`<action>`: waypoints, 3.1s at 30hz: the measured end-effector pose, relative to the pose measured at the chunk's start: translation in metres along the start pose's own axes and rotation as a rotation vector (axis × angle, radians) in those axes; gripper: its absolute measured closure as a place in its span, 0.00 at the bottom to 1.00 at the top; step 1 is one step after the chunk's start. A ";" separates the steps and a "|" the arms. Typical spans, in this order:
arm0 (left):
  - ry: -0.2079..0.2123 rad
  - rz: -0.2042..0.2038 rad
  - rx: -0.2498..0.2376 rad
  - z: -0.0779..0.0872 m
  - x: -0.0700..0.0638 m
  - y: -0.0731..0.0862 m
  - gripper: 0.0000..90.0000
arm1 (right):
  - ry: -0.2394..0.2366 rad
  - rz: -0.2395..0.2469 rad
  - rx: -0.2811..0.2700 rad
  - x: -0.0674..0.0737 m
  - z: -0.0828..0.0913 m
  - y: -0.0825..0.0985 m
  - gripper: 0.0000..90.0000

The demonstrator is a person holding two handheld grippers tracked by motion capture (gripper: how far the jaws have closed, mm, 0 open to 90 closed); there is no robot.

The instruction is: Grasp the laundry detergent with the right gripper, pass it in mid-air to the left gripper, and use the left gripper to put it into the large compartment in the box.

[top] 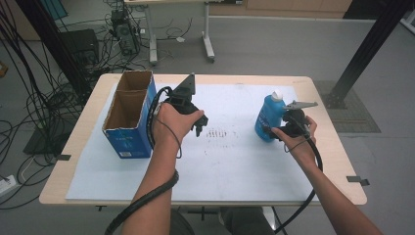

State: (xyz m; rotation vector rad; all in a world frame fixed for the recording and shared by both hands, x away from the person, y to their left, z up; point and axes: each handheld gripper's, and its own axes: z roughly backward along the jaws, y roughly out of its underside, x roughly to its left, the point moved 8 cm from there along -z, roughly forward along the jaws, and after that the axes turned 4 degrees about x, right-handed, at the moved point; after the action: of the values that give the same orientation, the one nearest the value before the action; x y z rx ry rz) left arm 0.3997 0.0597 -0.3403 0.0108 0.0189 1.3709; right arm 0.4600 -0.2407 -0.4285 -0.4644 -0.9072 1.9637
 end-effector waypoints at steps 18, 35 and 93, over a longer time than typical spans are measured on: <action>-0.003 -0.013 -0.006 -0.002 -0.002 -0.002 0.08 | 0.032 0.007 -0.166 -0.006 -0.012 -0.009 0.02; -0.007 -0.023 -0.013 0.000 -0.004 -0.003 0.08 | 0.034 0.023 -0.214 -0.004 -0.017 -0.008 0.01; -0.018 -0.027 -0.022 0.005 -0.004 -0.003 0.08 | 0.018 0.058 -0.249 0.001 -0.015 -0.012 0.01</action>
State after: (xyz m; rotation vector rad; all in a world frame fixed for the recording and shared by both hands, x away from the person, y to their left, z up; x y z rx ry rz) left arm 0.4015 0.0550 -0.3350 0.0049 -0.0113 1.3441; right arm 0.4759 -0.2302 -0.4292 -0.6557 -1.1445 1.9026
